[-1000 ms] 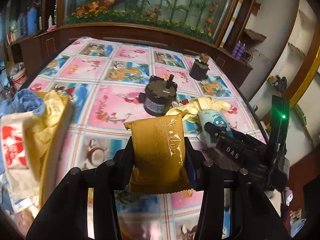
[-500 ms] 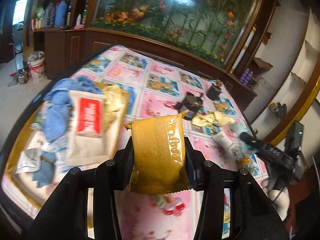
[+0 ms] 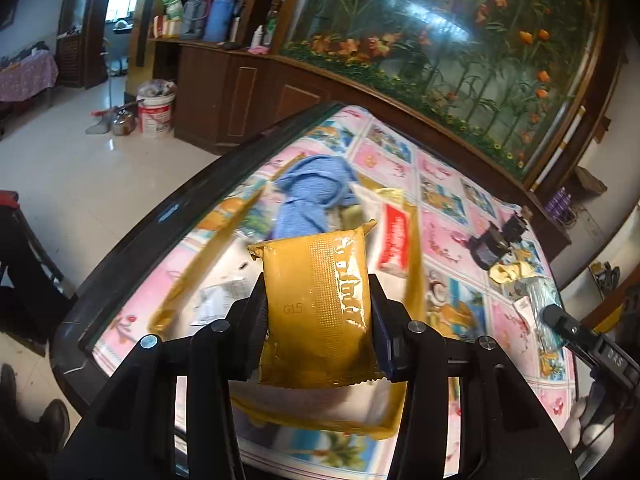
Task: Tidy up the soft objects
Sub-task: 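Carry both to the box and release the yellow packet and tissue pack, then move both grippers back over the yellow fluffy towel and white bag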
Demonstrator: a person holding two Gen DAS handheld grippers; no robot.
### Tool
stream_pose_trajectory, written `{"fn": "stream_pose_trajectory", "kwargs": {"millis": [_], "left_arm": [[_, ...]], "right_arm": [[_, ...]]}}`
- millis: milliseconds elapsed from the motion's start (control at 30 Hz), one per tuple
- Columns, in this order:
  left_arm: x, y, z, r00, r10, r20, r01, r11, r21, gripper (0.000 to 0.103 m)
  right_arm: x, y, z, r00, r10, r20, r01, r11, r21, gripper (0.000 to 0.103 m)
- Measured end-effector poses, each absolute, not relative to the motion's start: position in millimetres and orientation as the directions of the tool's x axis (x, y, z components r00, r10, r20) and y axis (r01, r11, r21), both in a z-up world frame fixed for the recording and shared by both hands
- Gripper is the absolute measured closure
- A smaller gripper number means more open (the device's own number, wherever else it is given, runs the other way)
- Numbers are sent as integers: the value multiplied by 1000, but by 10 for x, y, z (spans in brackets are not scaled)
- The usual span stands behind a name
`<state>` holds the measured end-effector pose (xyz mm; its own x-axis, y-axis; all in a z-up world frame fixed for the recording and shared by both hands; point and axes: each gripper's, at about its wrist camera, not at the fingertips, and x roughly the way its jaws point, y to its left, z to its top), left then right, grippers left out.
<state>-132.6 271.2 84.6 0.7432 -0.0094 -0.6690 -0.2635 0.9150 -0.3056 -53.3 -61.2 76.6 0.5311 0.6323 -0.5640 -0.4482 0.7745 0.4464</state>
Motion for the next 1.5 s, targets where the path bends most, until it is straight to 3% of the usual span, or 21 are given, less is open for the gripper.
{"fn": "stream_pose_trajectory", "kwargs": {"millis": [267,467,767,1000,1133,1200,1300,1500], "left_arm": [[-1266,3066,583,695,68,-716,-355,898,-259,58],[-1218,3110,423,680,33,-732,-334,903,-270,55],[-1329,3186,602,735,-5,-678,-306,890,-338,55],[-1443,3288,798,782,26,-622,-325,869,-373,55],[-1480,3233,969,774,108,-623,-371,875,-309,55],[-1488,3064,1063,761,192,-620,-401,890,-217,54],[-1472,2720,1132,745,306,-593,-423,904,-65,40],[-1321,2043,1172,744,367,-559,-364,923,121,37]], "right_arm": [[-721,409,643,368,681,-633,-600,694,398,65],[-816,955,523,321,646,-692,-669,672,317,65],[-786,1220,288,325,563,-760,-669,705,236,57],[-811,1170,398,345,606,-717,-682,687,252,47],[-826,1083,514,351,649,-675,-675,675,298,47],[-846,985,551,362,659,-659,-668,677,311,47],[-850,753,566,393,664,-636,-642,693,328,47],[-724,173,483,447,651,-614,-534,744,400,47]]}}
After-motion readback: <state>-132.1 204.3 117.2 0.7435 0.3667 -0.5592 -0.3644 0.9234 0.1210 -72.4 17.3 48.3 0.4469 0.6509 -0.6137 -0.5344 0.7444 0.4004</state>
